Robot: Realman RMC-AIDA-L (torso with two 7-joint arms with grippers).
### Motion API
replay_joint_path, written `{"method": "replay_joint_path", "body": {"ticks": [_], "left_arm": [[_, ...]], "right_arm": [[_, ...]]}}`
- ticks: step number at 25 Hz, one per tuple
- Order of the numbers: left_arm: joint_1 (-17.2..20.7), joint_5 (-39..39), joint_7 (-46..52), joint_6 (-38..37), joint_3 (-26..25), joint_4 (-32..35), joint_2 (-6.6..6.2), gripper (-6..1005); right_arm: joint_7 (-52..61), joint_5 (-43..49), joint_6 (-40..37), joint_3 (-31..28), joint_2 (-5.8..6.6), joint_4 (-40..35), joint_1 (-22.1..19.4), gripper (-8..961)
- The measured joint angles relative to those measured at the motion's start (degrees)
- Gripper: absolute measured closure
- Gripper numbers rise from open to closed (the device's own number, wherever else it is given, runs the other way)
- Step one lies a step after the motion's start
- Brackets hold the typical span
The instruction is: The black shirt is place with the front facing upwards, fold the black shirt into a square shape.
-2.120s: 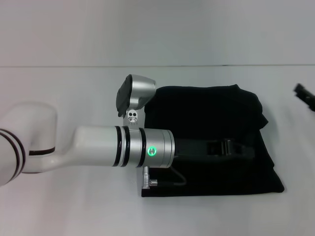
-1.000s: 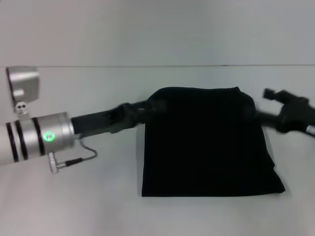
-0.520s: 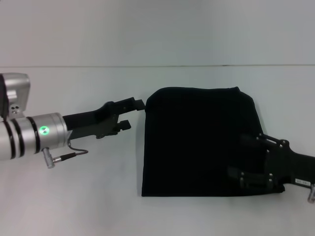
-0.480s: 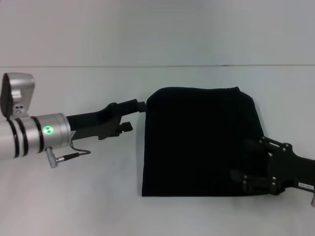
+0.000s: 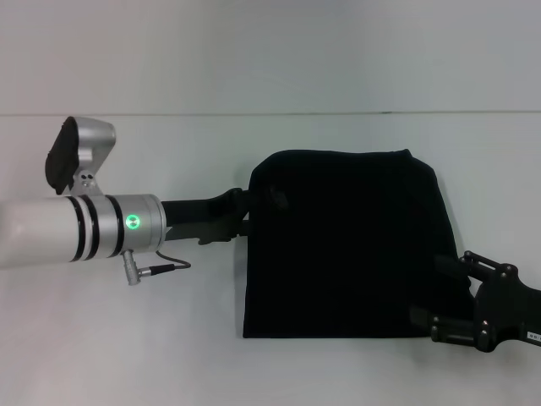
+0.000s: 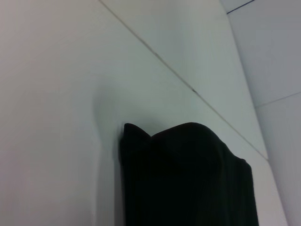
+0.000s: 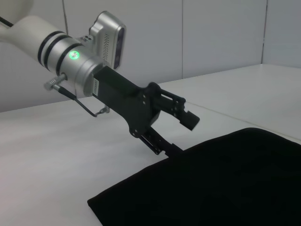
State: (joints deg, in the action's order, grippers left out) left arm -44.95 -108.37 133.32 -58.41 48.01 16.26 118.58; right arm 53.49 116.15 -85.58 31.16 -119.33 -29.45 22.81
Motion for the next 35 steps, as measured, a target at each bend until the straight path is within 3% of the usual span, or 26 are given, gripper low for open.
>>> {"method": "replay_joint_path", "body": {"ticks": [18, 24, 27, 32, 35], "left_arm": [[-2.11, 0.1, -1.41, 3.87, 3.77, 0.5, 1.76, 91], [-1.67, 0.23, -5.43, 6.28, 4.13, 2.65, 3.55, 119], [-1.87, 0.18, -5.61, 7.21, 4.62, 2.66, 3.79, 315], [-2.54, 0.09, -5.83, 9.04, 7.56, 2.79, 3.84, 525], [-2.58, 0.09, -5.71, 9.82, 8.39, 2.76, 3.87, 596]], "right_arm": [[0.45, 0.02, -0.9, 0.04, -0.11, 0.0, 0.21, 22], [0.48, 0.03, -0.9, 0.04, -0.02, 0.0, 0.34, 22], [0.53, 0.03, -0.9, 0.04, 0.0, 0.0, 0.49, 22], [0.56, 0.02, -0.92, 0.04, -0.01, 0.0, 0.6, 22], [0.62, 0.0, -0.93, 0.04, -0.09, 0.0, 0.64, 22]]}}
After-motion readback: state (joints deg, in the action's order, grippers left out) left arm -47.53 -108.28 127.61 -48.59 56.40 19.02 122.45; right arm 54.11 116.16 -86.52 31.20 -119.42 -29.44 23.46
